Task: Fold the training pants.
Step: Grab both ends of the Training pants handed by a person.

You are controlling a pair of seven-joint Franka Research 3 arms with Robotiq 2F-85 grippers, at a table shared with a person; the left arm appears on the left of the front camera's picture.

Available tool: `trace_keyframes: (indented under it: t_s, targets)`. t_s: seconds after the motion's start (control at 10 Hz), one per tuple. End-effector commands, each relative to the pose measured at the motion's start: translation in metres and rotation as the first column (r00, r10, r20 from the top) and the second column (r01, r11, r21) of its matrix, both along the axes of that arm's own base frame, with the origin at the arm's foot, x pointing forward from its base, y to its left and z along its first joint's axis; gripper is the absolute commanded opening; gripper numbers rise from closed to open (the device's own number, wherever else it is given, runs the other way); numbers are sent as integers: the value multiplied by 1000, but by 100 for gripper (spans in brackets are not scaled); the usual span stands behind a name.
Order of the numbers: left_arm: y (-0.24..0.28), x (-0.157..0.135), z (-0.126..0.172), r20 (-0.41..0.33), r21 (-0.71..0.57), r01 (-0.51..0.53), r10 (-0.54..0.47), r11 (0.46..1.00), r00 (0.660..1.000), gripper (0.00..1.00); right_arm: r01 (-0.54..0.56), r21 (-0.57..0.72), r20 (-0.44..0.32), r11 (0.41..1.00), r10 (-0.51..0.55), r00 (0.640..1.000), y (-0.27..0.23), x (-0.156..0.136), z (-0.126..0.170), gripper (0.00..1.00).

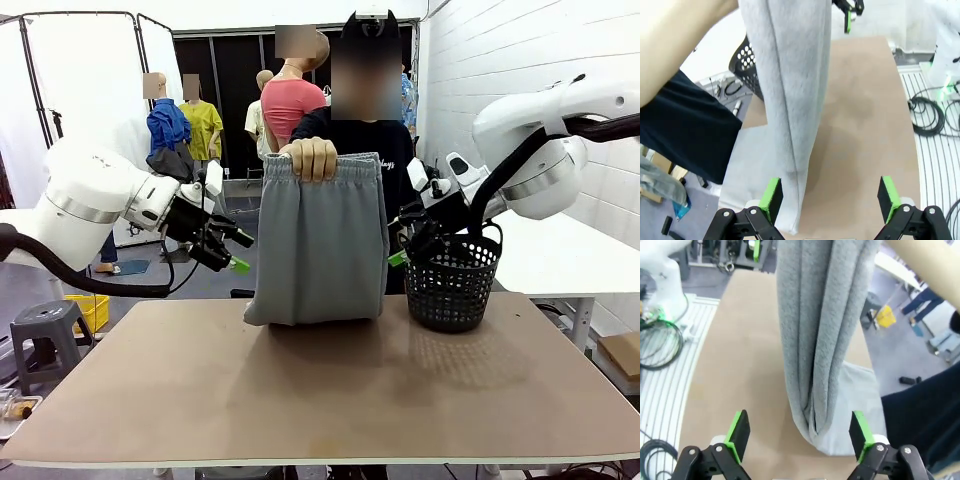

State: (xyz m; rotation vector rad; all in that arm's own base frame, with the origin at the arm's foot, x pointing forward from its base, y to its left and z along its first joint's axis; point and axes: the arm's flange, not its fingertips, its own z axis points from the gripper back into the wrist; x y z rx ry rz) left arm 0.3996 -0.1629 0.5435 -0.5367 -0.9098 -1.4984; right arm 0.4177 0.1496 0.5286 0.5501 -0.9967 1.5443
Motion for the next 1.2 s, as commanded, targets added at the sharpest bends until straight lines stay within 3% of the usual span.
trace_keyframes:
  t_s: [0.0, 0.2, 0.3, 0.6, 0.9, 1.1]
  targets:
    - [-3, -1, -10, 9, -84, 10, -9, 996, 1000, 100, -34, 64, 10, 997, 33, 999, 4, 10, -1, 100]
    - [-10, -5, -12, 42, -144, -16, 22, 990, 999, 100, -70, 117, 23, 991, 68, 997, 9, 9, 1, 100]
    - [-12, -7, -12, 26, -164, 33, -29, 986, 999, 100, -88, 119, 23, 989, 86, 996, 14, 10, 2, 100]
    - [-16, -13, -4, 82, -241, 40, -21, 970, 996, 100, -142, 121, 39, 982, 139, 990, 26, 9, 11, 100]
    - [-24, -15, 1, 65, -280, 71, -55, 957, 996, 100, -169, 133, 17, 977, 169, 986, 35, 8, 15, 100]
    - [-31, -4, 0, 30, -372, 103, -100, 922, 995, 100, -187, 183, -1, 965, 191, 982, 42, 13, 17, 100]
